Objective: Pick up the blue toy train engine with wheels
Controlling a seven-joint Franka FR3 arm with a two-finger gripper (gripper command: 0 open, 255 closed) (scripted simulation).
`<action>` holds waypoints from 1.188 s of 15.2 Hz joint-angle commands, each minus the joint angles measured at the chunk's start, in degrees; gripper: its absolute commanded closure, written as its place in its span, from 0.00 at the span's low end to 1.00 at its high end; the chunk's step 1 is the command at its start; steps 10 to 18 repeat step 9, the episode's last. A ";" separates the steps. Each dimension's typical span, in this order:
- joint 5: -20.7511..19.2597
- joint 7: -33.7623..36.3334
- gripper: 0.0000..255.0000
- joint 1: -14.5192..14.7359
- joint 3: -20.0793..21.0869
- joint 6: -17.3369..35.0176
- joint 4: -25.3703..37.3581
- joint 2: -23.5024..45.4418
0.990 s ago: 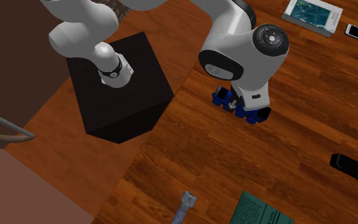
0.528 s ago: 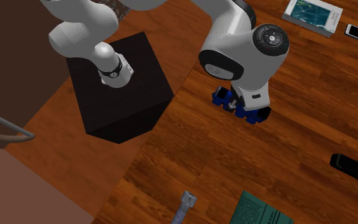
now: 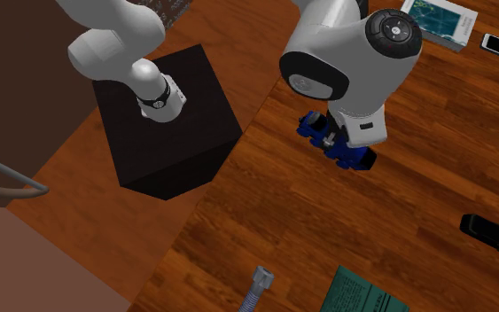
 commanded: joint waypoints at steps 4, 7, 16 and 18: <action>0.57 -0.22 1.00 -0.17 0.08 -3.66 2.64 -1.16; 0.86 -0.29 1.00 -0.24 0.11 -5.84 4.25 -1.80; 0.88 -0.30 1.00 -0.24 0.11 -5.95 4.33 -1.83; 0.88 -0.30 1.00 -0.24 0.11 -5.95 4.33 -1.83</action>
